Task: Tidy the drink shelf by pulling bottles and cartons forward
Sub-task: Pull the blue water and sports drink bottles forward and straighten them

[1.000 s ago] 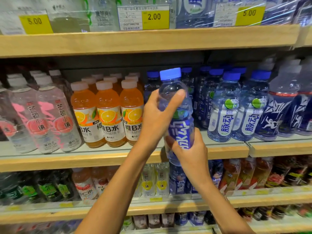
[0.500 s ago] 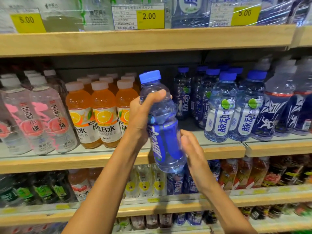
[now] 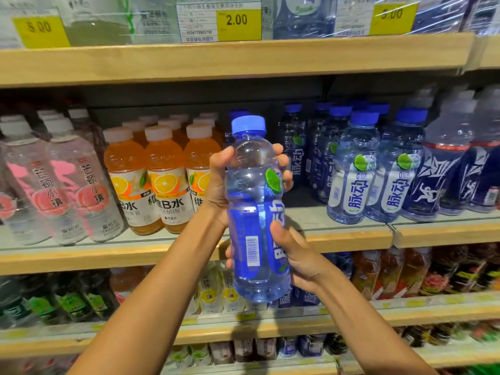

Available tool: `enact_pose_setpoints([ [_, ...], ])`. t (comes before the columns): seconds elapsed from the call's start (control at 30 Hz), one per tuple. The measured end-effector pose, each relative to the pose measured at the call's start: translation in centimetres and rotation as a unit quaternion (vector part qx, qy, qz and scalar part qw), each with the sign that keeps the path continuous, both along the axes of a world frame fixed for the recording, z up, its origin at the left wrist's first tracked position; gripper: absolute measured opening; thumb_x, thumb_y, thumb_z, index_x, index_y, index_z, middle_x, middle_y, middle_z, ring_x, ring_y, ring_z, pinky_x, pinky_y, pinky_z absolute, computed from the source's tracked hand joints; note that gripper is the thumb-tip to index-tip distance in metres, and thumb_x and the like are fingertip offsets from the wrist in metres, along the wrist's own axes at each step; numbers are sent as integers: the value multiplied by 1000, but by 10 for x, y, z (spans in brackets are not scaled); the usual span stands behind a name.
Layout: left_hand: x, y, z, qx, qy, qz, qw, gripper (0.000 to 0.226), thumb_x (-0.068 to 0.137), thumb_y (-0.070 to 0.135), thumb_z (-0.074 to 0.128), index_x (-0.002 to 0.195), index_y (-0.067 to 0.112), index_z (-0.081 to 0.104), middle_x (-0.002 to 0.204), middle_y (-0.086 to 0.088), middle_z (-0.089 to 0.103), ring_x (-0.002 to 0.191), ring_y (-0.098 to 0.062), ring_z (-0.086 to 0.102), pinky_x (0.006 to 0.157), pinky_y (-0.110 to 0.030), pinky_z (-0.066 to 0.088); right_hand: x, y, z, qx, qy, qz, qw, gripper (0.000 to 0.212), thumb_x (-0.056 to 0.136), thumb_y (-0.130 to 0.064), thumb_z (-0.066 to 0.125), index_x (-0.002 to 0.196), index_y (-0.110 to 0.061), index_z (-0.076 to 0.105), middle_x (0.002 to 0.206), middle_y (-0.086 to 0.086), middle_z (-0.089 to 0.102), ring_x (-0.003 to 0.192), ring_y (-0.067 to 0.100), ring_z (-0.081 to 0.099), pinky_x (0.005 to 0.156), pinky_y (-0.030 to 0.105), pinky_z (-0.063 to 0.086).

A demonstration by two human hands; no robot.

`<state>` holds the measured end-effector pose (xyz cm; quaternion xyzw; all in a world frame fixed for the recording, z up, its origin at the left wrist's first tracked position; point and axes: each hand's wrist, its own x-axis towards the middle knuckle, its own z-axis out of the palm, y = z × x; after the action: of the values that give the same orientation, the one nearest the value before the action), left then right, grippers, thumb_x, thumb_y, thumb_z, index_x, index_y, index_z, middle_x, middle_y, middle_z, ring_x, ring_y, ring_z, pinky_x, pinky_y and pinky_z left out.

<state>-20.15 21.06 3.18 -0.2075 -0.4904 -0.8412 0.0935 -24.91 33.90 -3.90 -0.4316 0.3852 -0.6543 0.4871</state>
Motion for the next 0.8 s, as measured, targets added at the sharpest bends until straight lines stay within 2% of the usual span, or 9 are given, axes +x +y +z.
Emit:
enact_pose_setpoints([
  [0.07,3,-1,1,8,-11,-11,1000,66,63,44,83,112,3,66,103,-10,70,93,-24,68,90,-37,52,-3,1,-2,16,37,-63,997,96,52,-63,83,123,-4,56,108,23,67,98,38,65,94,59,47],
  [0.17,7,-6,1,-42,-70,113,990,76,57,58,81,113,9,67,109,-12,70,97,-24,68,84,-35,55,-7,1,0,-3,92,-109,990,65,56,-65,79,104,-23,70,102,12,73,91,26,70,79,39,57],
  [0.23,12,-5,-1,-85,-102,216,967,78,57,68,75,114,15,65,110,-11,71,97,-24,69,78,-32,56,-11,1,4,-1,133,-151,979,56,56,-68,77,97,-29,72,100,6,74,89,21,72,73,28,56],
  [0.33,22,-1,-12,-168,-95,377,906,44,87,54,58,110,17,66,106,-5,73,98,-20,69,81,-31,56,-18,-3,9,-16,182,-227,957,68,58,-69,74,107,-23,65,101,-2,74,91,16,71,71,21,54],
  [0.4,32,-1,-27,-239,-38,477,845,29,93,36,55,104,12,67,101,0,71,96,-15,66,85,-30,52,-24,-7,10,-29,192,-254,948,62,68,-58,74,113,-19,59,101,-8,73,91,12,70,71,18,52],
  [0.47,42,-4,-47,-323,-8,546,773,22,93,32,57,103,14,65,97,5,69,92,-9,64,82,-24,51,-30,-11,7,-35,195,-266,944,40,81,-40,71,114,-22,57,102,-13,73,92,8,70,72,15,52],
  [0.57,53,-14,-83,-494,40,609,619,23,95,29,52,103,11,65,95,3,67,87,-6,60,76,-21,48,-37,-20,1,-37,202,-282,937,40,78,-34,70,114,-26,55,104,-14,72,96,7,68,75,15,52],
  [0.7,52,-35,-119,-690,164,574,410,23,91,19,54,97,1,67,95,-12,67,85,-24,62,74,-30,47,-41,-37,-8,-22,195,-292,936,55,72,-38,70,121,-18,53,113,0,69,99,10,68,79,22,55],
  [0.8,48,-49,-136,-750,220,518,347,21,90,16,54,103,1,60,98,-16,68,85,-29,65,74,-36,54,-44,-50,-13,-10,186,-303,935,66,66,-42,73,122,-15,51,115,3,67,99,10,67,79,22,55],
])
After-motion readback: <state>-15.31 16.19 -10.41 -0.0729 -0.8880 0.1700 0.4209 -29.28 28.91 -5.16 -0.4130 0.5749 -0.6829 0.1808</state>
